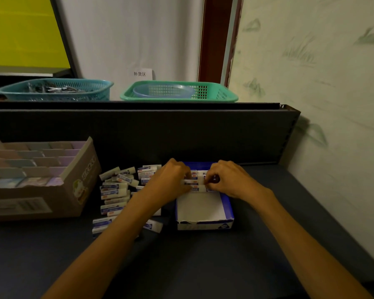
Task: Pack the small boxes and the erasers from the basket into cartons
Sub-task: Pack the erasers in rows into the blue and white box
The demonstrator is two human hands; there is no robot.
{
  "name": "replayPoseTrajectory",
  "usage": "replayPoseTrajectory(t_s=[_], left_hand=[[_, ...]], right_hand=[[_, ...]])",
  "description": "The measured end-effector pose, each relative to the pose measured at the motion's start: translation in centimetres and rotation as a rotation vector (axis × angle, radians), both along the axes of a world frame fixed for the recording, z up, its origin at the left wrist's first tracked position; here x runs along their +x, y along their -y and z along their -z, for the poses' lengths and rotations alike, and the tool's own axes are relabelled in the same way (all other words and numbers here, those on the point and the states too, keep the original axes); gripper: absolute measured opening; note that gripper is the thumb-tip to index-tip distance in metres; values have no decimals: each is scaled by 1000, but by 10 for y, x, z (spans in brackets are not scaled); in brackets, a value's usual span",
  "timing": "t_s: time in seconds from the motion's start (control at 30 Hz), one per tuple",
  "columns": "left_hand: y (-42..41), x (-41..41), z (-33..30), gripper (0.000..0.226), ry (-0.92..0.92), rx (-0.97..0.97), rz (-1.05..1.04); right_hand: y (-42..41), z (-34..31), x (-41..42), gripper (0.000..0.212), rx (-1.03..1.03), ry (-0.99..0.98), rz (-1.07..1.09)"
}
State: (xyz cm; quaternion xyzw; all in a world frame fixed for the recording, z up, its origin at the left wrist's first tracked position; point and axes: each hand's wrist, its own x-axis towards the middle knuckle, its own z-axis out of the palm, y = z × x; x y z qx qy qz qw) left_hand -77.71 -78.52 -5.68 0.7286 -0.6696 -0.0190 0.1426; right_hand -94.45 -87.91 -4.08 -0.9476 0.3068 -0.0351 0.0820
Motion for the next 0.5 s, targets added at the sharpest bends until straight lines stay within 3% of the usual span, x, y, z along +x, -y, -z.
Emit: replayPoseTrajectory(t_s=[0.17, 0.33, 0.5], left_hand=[[-15, 9, -14, 36, 59, -63, -55], [-42, 28, -23, 49, 137, 18, -146], [-76, 52, -23, 55, 156, 51, -202]], right_hand=[[-11, -5, 6, 30, -10, 89, 19], [-31, -9, 26, 43, -83, 144, -42], [-50, -12, 53, 42, -113, 147, -100]])
